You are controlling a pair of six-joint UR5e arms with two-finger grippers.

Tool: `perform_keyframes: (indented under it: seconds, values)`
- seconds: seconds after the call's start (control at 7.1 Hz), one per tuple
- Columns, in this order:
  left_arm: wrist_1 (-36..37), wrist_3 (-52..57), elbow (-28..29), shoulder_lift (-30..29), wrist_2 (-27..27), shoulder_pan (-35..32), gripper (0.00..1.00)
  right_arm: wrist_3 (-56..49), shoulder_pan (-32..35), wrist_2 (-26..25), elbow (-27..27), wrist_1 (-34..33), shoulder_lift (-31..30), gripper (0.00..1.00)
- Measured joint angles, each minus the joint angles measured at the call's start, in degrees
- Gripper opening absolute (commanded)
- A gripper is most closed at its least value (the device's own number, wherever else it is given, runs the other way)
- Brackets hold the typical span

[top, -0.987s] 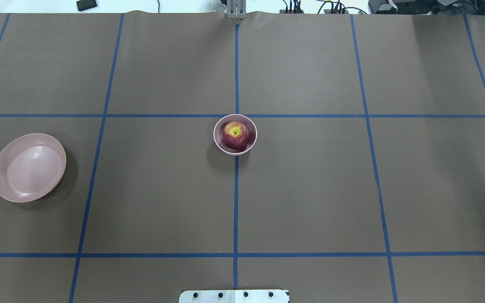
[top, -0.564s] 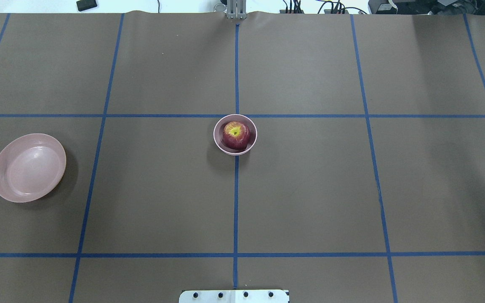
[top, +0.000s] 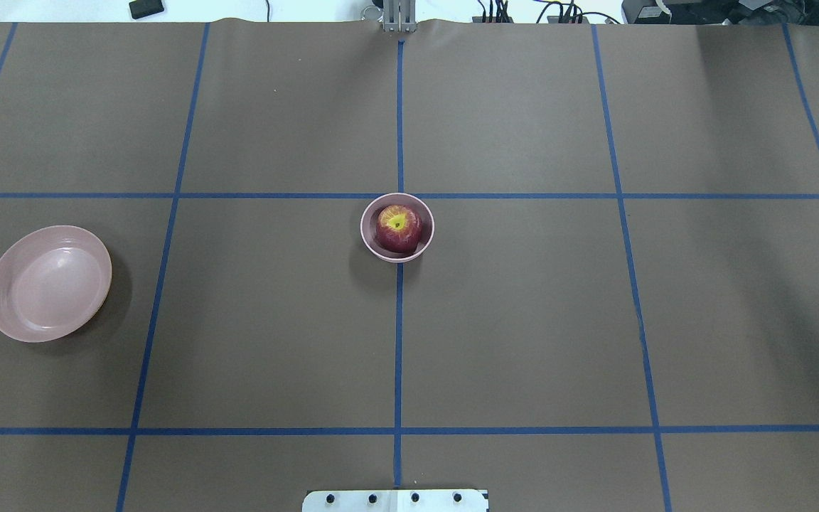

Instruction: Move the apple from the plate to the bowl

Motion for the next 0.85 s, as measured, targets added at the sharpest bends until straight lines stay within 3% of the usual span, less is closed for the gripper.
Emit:
perform_keyframes:
  seconds: [0.85]
  values:
    - [3.7,3.0,3.9,-0.8,-3.6,-5.7,0.97,-1.9,2.6,0.2,-1.0,-3.3,-0.4,1.00]
